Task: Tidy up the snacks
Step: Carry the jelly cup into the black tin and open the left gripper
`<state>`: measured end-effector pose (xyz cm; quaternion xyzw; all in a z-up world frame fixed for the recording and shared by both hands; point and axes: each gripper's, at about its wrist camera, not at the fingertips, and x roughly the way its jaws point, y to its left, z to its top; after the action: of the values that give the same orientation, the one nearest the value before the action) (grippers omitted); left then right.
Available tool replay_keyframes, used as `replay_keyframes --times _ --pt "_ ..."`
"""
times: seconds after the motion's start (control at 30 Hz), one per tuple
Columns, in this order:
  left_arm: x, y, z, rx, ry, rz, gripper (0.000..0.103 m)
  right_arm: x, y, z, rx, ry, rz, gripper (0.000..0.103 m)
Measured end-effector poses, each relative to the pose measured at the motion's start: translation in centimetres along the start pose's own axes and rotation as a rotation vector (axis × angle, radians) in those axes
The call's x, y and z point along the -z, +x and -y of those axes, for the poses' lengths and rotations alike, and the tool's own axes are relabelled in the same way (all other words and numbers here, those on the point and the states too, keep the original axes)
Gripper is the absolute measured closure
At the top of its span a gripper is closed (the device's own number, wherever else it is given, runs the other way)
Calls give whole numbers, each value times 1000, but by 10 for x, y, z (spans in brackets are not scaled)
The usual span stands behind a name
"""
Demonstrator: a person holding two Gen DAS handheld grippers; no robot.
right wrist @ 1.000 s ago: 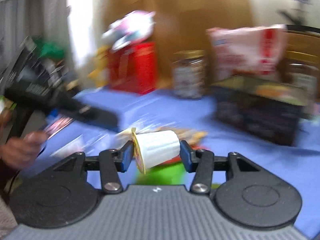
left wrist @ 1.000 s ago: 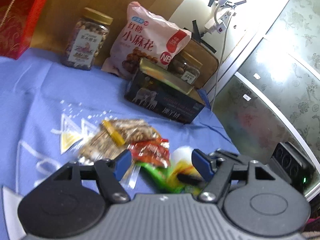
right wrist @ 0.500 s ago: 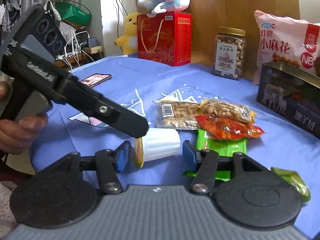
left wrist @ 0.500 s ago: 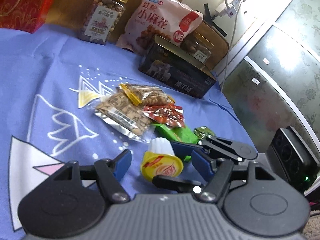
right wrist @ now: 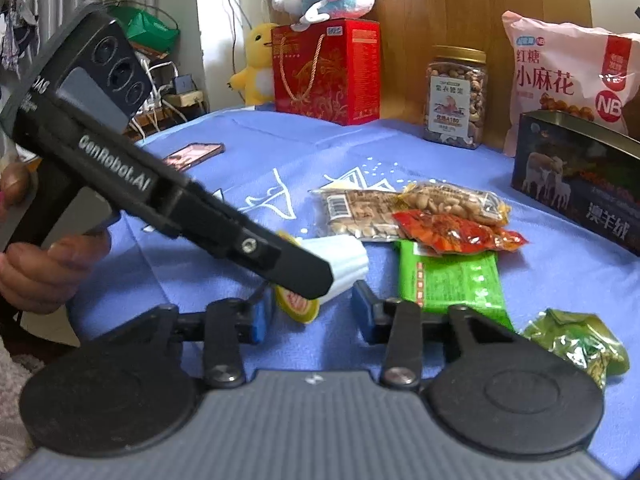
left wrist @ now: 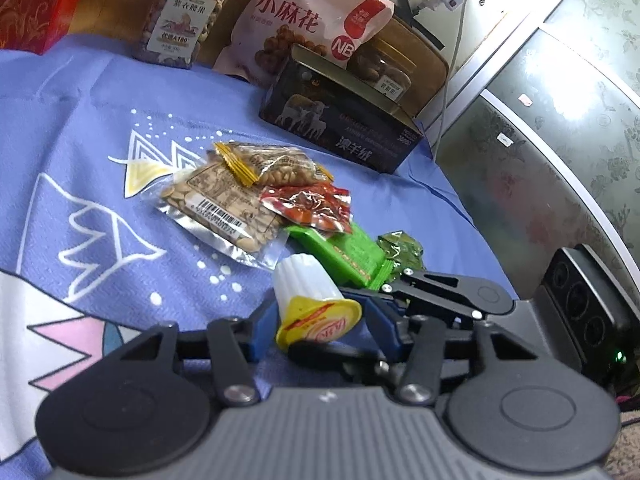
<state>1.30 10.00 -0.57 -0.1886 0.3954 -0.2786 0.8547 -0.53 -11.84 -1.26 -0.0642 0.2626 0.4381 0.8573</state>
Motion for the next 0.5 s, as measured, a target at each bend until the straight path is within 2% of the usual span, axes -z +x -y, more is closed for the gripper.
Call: replay_keyframes --times 0.23,0.5 --pt "-13 -12 16 14 52 51 55 -7 -12 -1 17 -22 71 62" --pt "-66 10 48 8 197 66 55 -30 -20 30 115 -26 150 62"
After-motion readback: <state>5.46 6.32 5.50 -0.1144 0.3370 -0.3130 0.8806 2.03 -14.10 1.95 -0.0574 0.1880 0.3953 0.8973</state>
